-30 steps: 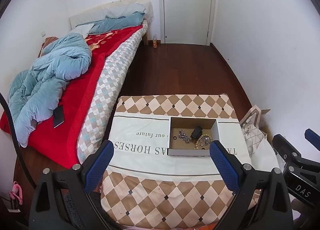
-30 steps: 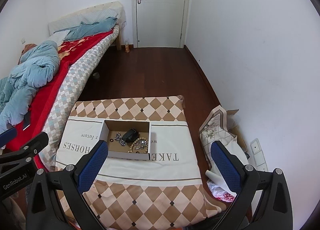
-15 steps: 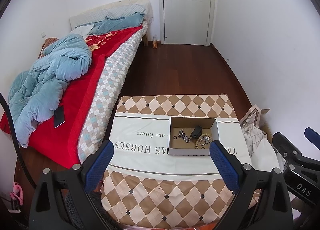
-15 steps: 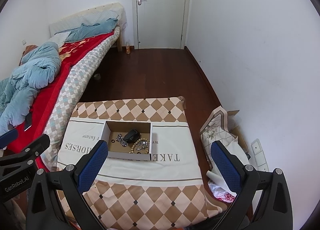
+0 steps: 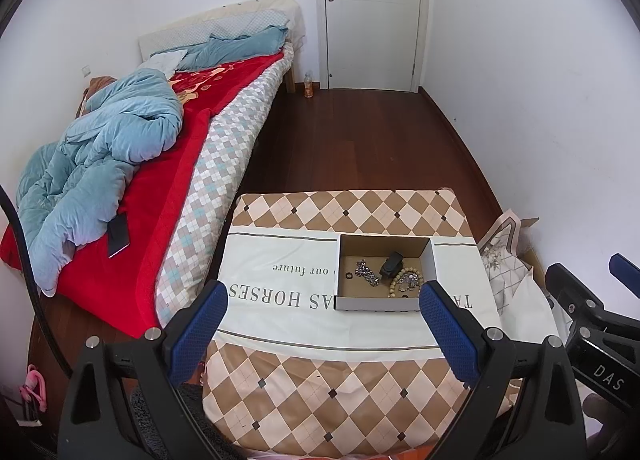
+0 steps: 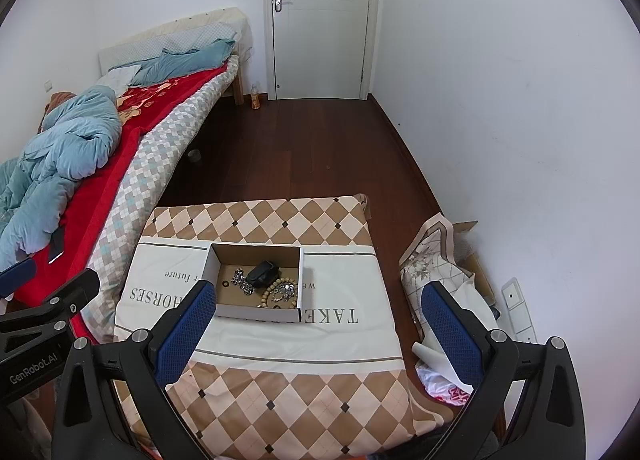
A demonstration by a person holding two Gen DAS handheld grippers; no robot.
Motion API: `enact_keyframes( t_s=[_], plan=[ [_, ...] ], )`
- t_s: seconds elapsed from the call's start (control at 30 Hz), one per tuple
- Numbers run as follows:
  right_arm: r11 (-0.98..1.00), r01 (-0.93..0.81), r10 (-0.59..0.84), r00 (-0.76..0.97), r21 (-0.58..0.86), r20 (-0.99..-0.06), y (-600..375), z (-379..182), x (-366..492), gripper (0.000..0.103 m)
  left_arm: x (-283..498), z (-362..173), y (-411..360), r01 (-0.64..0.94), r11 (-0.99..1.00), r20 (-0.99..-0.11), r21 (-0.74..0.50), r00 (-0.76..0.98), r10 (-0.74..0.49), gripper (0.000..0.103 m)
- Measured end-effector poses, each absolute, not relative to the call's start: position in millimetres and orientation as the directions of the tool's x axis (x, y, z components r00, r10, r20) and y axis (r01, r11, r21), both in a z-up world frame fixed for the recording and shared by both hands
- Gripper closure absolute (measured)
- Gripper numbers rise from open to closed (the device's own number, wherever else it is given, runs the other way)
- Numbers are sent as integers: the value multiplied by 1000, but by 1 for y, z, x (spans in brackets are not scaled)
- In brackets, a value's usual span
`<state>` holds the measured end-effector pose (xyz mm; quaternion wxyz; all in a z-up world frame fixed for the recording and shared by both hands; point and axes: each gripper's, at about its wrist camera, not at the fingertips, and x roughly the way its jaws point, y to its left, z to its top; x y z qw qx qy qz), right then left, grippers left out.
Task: Organize jewelry
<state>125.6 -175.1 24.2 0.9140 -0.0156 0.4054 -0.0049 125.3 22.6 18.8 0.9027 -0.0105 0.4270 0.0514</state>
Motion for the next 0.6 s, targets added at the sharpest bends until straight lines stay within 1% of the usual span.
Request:
enact_keyframes(
  t_s=[0.6],
  plan=[
    [999,-8,-19,668,-33,-744,-177,29,128,0,122,21,22,-98,995,-770,23,633,80,5]
  ],
)
